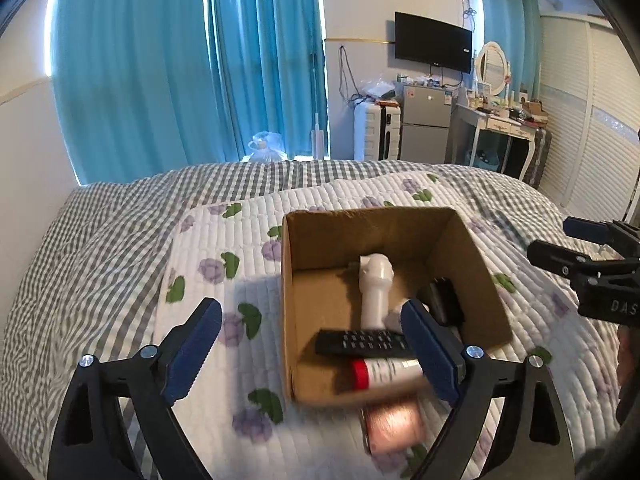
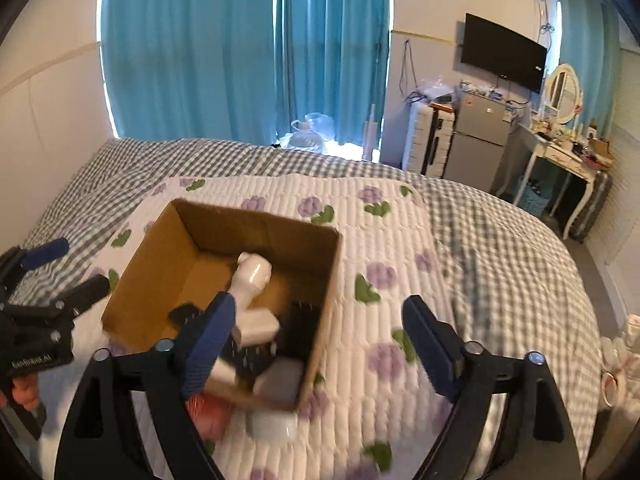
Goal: Organize rigid objects
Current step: 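Grasp the red card case with left tool while right tool grasps the white earbud case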
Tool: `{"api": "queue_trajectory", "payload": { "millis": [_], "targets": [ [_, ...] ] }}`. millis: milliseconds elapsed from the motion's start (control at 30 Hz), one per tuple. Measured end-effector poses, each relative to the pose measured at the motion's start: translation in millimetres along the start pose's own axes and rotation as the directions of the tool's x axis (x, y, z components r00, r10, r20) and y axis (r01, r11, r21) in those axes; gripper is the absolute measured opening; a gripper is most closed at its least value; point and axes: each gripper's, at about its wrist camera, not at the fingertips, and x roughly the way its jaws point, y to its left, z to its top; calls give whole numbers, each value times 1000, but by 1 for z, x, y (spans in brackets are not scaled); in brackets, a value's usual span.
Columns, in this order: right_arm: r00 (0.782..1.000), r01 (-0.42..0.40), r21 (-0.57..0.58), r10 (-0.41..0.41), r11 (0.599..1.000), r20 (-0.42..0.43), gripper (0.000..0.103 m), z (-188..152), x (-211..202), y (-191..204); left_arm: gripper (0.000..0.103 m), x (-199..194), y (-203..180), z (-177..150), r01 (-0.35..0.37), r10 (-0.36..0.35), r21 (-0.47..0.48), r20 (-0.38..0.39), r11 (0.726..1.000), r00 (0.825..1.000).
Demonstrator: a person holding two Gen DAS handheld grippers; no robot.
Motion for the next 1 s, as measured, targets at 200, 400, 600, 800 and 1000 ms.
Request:
{"api": "queue_trajectory", "payload": {
  "millis": [200, 400, 600, 800, 1000],
  "targets": [
    [994, 105, -96, -101, 990, 48, 96, -33, -34, 17, 103, -25, -8, -26, -12, 12, -4, 11, 1000, 1000],
    [999, 31, -56, -32, 998, -15, 101, -68, -13, 20, 103, -14, -9, -56, -38, 36, -53, -40, 998, 999],
    [990, -6, -58, -2, 998, -138, 101, -102, 25, 19, 103, 15, -11, -88, -91, 87, -74, -60, 993, 994],
    [979, -43, -25, 37, 999, -201, 101, -109, 43, 15, 103, 43, -11, -119, -95, 88, -44, -135, 995, 987],
    [960, -69, -66, 48, 995, -277, 99, -117, 72, 33, 103, 56, -7, -132, -99, 86, -51, -206, 994, 975]
  ]
}}
